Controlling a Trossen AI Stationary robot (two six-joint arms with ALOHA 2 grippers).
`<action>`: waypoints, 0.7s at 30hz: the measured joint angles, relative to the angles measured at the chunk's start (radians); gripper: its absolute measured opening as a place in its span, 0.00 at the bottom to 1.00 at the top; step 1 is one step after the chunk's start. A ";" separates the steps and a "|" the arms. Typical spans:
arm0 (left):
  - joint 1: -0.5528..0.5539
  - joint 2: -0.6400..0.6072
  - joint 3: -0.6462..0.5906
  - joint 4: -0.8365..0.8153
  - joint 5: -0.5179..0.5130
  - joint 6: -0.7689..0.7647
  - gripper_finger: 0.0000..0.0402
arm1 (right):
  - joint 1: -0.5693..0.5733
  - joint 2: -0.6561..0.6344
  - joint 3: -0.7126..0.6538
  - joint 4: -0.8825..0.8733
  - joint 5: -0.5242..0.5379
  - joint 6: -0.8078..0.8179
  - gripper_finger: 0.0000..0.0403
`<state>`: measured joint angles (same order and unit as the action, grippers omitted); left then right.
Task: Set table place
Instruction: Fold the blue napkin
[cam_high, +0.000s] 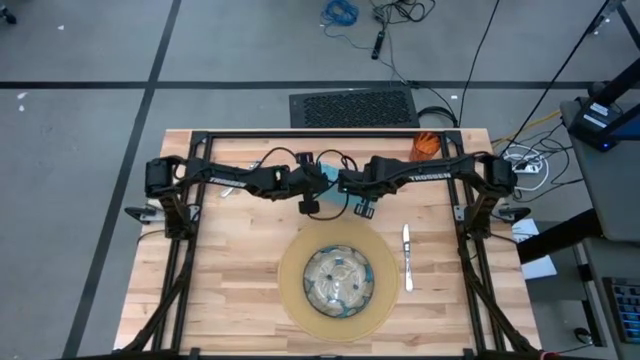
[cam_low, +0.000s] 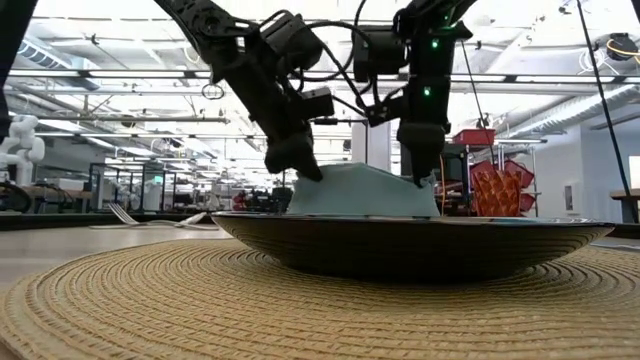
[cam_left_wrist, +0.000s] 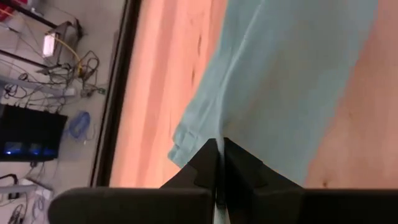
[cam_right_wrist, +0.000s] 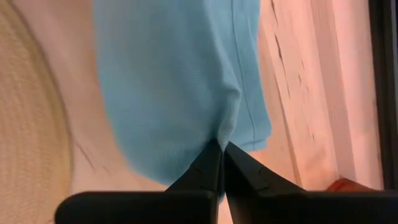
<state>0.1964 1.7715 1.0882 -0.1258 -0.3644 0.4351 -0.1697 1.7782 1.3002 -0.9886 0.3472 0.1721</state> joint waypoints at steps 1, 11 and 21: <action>0.005 0.009 0.000 0.015 0.004 0.000 0.00 | -0.007 0.000 -0.006 0.002 0.000 -0.001 0.00; 0.046 0.096 0.030 0.068 0.042 0.018 0.00 | -0.082 0.001 -0.124 0.107 -0.014 -0.016 0.00; 0.062 0.199 0.101 0.073 0.038 0.018 0.00 | -0.134 0.000 -0.165 0.193 -0.040 -0.032 0.03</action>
<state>0.2588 1.9704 1.1892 -0.0525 -0.3264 0.4533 -0.3040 1.7786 1.1356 -0.7959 0.3071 0.1404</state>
